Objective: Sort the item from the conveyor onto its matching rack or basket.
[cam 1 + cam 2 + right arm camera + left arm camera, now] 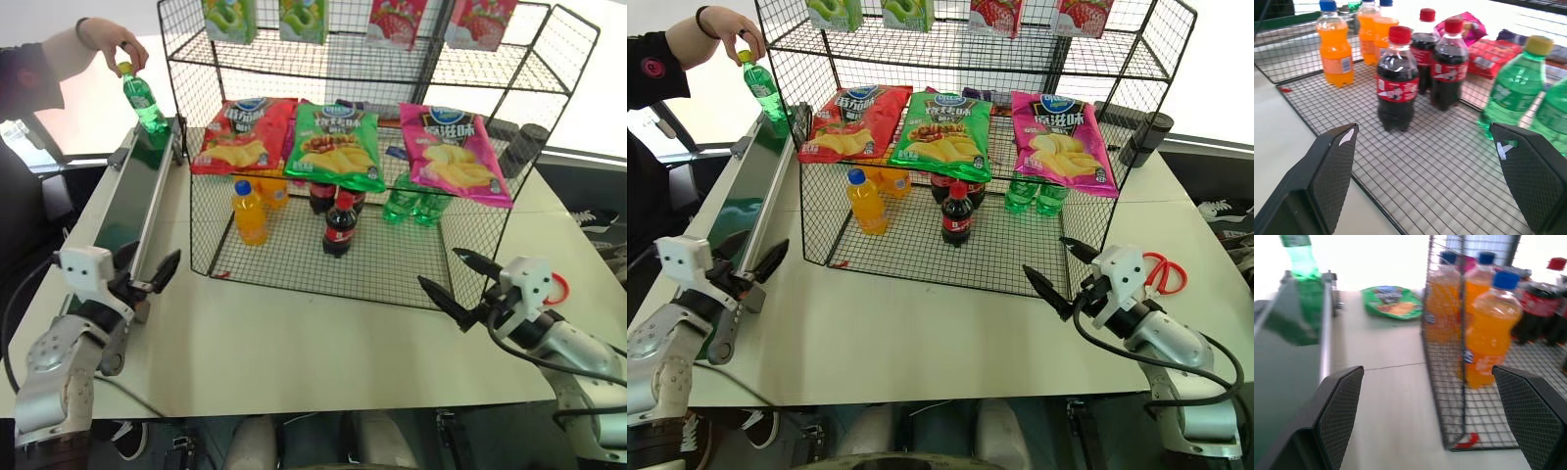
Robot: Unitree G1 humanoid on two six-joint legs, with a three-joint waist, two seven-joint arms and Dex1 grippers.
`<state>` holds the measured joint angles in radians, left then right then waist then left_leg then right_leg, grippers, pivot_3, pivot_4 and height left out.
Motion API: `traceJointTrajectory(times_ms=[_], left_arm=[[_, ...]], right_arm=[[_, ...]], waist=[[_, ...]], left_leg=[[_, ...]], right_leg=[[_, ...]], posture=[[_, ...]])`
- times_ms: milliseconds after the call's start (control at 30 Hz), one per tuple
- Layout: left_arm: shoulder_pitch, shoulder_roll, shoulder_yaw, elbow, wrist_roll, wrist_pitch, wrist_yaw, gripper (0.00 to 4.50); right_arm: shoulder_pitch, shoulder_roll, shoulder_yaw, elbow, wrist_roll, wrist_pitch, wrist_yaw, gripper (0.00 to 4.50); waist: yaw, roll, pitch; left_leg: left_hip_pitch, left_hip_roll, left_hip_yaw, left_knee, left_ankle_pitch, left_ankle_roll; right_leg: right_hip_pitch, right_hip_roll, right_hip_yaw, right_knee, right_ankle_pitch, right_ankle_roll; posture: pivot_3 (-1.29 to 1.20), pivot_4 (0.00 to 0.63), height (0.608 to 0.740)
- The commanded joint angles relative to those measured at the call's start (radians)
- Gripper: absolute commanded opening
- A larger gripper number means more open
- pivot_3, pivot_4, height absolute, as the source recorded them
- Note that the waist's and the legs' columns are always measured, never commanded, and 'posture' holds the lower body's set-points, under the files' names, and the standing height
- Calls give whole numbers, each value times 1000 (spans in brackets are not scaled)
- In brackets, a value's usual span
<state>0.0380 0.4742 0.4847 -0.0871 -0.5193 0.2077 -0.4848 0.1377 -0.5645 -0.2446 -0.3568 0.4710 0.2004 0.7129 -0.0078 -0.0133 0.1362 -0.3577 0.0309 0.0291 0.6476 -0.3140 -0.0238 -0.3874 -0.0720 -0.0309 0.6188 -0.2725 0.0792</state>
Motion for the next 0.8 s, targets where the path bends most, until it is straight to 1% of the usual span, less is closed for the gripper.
traceJointTrajectory(times_ms=[33,100,200,333,533,600,800], left_arm=[[-51,-25,81,49,54,-59,158,4500],[-81,-46,104,81,80,-72,246,4500],[-100,-64,97,108,133,-107,309,4500],[-118,-83,71,148,168,-150,328,4500],[-144,-99,49,203,182,-183,329,4500],[-152,-105,43,213,183,-189,333,4500],[-175,-116,36,240,191,-197,343,4500]], right_arm=[[-35,15,39,-18,-3,-7,6,4464],[-55,25,86,-36,-3,9,7,4464],[-81,53,181,-89,-6,34,4,4464],[-108,106,288,-154,-19,57,-17,4464],[-84,134,393,-195,-52,57,-27,4464],[-78,145,411,-196,-45,58,-26,4464],[-100,148,408,-154,-42,47,4,4464]], waist=[[1,0,0],[1,-2,-1],[0,-3,-1],[-2,-3,-1],[0,-7,-3],[-1,-7,-3],[-3,-7,-3]], left_leg=[[0,0,0,0,0,0],[0,0,0,0,0,0],[0,0,0,0,0,0],[0,0,0,0,0,0],[0,0,0,0,0,0],[0,0,0,0,0,0],[0,0,0,0,0,0]], right_leg=[[0,0,0,0,0,0],[0,0,0,0,0,0],[0,1,0,0,0,1],[-1,1,0,0,0,1],[-1,0,-1,0,0,1],[-1,0,-1,0,0,1],[-1,-1,-1,1,0,1]], posture=[[0,150,740],[0,150,740],[0,150,740],[0,150,740],[0,150,740],[0,150,740],[0,150,740]])
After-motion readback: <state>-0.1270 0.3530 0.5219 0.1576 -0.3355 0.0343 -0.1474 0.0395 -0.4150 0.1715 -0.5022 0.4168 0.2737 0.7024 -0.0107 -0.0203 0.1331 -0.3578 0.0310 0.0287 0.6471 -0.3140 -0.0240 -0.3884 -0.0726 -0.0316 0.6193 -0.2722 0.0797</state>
